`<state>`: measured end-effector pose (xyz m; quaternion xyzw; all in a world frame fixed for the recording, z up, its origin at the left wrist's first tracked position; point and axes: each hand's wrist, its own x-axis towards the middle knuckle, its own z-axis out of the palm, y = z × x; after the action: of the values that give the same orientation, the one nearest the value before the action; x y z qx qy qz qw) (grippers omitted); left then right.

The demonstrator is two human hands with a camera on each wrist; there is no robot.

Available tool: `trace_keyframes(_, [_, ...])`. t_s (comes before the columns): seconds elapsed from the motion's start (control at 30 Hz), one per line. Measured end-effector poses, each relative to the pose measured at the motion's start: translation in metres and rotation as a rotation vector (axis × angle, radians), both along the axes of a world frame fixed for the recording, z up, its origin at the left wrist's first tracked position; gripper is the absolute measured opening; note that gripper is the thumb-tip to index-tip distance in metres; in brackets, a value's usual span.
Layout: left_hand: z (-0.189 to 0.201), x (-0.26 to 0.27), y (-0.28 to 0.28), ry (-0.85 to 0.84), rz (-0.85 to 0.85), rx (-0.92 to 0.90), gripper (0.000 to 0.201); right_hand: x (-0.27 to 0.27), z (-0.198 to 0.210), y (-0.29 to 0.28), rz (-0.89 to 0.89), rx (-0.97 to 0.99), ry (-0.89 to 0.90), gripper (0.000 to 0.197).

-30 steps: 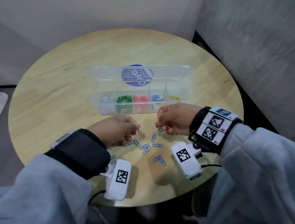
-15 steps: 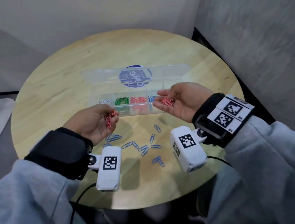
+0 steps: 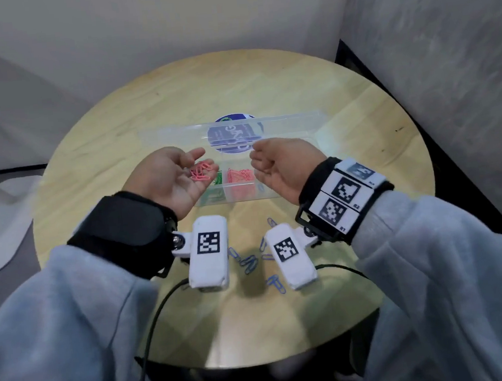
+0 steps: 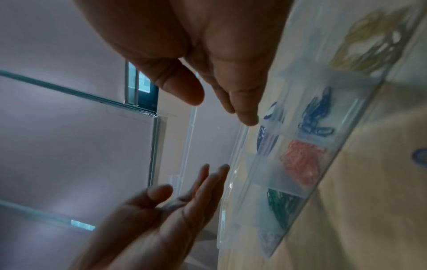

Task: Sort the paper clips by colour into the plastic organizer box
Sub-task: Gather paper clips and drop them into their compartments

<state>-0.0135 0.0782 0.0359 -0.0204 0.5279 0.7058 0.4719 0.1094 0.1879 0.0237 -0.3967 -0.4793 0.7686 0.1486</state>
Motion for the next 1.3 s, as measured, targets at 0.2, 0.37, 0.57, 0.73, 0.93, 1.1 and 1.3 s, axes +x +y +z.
trace_keyframes(0.2, [0.001, 0.012, 0.028, 0.121, -0.014, -0.084, 0.052, 0.037, 0.009, -0.002, 0.200, 0.121, -0.076, 0.031])
trace_keyframes(0.37, [-0.002, 0.022, 0.042, 0.375, -0.120, -0.133, 0.050, 0.061, 0.006, 0.000, 0.394, 0.278, -0.275, 0.024])
trace_keyframes(0.57, [-0.004, 0.018, 0.029, 0.621, -0.285, -0.211, 0.042, 0.056, -0.014, 0.005, 0.552, 0.512, -0.558, 0.013])
trace_keyframes(0.73, [-0.002, 0.019, -0.016, 0.862, -0.339, -0.312, 0.035, 0.046, -0.017, 0.005, 0.622, 0.686, -0.673, 0.008])
trace_keyframes(0.93, [-0.030, 0.025, -0.050, 1.193, -0.816, -0.891, 0.015, 0.038, -0.028, -0.009, 0.806, 0.977, -0.866, 0.029])
trace_keyframes(1.1, [-0.046, 0.030, -0.048, 1.349, -0.947, -1.042, 0.019, 0.029, -0.040, -0.013, 0.909, 1.126, -0.881, 0.030])
trace_keyframes(1.3, [-0.054, 0.032, -0.045, 1.375, -0.987, -1.046, 0.014, 0.025, -0.042, -0.013, 0.998, 1.164, -0.856, 0.012])
